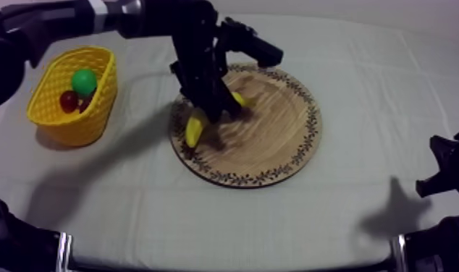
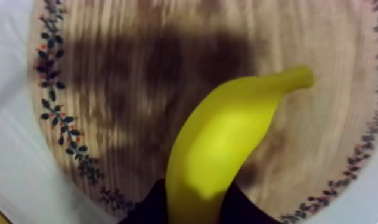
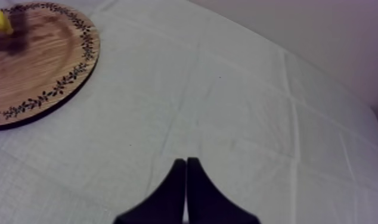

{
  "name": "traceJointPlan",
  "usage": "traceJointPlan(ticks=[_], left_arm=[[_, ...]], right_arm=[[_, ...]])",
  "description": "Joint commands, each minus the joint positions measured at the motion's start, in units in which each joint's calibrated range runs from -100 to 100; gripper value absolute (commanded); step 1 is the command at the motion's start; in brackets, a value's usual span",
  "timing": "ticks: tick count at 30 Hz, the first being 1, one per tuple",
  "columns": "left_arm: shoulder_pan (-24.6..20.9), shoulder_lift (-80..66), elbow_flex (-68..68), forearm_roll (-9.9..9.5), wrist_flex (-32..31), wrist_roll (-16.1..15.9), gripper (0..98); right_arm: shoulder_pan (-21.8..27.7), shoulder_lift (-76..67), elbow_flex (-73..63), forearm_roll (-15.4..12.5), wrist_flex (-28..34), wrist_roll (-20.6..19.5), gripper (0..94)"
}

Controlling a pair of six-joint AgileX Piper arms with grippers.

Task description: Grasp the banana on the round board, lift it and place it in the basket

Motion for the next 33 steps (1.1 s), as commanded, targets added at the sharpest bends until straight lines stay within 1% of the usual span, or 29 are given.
traceJointPlan(ticks=[1, 6, 12, 15, 18, 22, 25, 28, 33], left_arm=[[0.24, -3.99, 0.22, 0.33, 0.32, 0.79, 17.8], [1.27, -10.72, 0.16, 0.86, 2.61, 3.25, 17.8], [2.76, -17.33, -0.21, 0.71, 6.87, 6.94, 18.2], [3.02, -19.78, -0.56, 0.88, 8.99, 9.05, 17.8], [2.89, -21.71, -0.01, 1.09, 9.87, 10.23, 17.9], [1.91, -23.82, 1.97, 1.10, 10.22, 10.68, 18.3], [0.30, -25.45, 4.01, 0.86, 10.30, 10.46, 18.7], [-2.21, -27.11, 5.92, 0.61, 10.32, 9.87, 18.8], [-7.77, -29.86, 8.77, 0.20, 10.33, 8.34, 19.1]], right_arm=[[0.00, 0.00, 0.01, 0.01, 0.00, 0.02, 0.3], [0.00, 0.00, 0.01, 0.01, 0.00, 0.02, 0.3], [0.00, 0.00, 0.01, 0.01, 0.00, 0.02, 0.3], [0.00, 0.00, 0.01, 0.01, 0.00, 0.02, 0.3], [0.00, 0.00, 0.01, 0.01, 0.00, 0.02, 0.3], [0.00, 0.00, 0.01, 0.01, 0.00, 0.02, 0.3], [0.00, 0.00, 0.01, 0.01, 0.00, 0.02, 0.3], [0.00, 0.00, 0.01, 0.01, 0.00, 0.02, 0.3], [0.00, 0.00, 0.01, 0.01, 0.00, 0.02, 0.3]])
